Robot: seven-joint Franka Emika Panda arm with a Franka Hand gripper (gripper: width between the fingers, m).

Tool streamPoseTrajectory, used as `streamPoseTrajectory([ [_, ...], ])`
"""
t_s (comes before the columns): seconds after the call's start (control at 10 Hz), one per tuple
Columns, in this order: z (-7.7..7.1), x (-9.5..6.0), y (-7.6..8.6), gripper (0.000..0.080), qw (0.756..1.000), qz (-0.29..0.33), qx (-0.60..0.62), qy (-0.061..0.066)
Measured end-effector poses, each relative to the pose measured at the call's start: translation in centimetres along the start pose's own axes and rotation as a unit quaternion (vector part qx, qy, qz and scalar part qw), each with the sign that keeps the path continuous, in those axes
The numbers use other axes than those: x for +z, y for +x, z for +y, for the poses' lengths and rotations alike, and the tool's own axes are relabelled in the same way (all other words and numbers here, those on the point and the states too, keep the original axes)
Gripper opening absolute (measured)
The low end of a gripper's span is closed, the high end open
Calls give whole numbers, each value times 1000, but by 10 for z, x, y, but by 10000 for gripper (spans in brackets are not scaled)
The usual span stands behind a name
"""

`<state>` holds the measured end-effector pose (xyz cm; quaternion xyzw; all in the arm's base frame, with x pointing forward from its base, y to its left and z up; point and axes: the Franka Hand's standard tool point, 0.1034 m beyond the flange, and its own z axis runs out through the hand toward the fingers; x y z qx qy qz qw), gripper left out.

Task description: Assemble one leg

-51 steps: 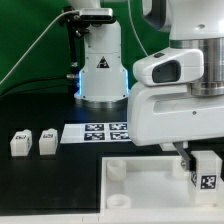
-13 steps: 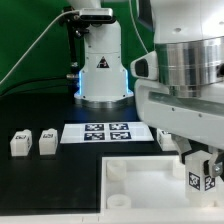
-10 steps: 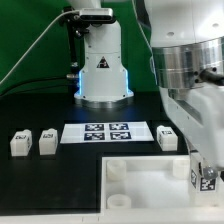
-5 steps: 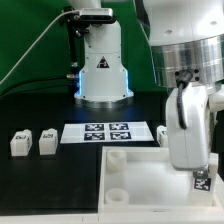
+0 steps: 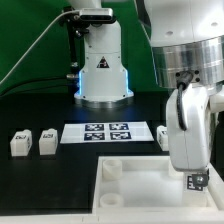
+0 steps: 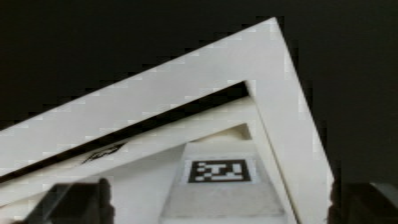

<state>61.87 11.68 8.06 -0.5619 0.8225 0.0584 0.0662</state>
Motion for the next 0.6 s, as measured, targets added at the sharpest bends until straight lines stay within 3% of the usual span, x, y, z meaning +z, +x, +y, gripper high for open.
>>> streamPoseTrajectory([
  [0.2,10,-16,-9,648,1000,-7,-6,3],
  [0.6,11,-15,-11,649,1000,-6,-11,2],
])
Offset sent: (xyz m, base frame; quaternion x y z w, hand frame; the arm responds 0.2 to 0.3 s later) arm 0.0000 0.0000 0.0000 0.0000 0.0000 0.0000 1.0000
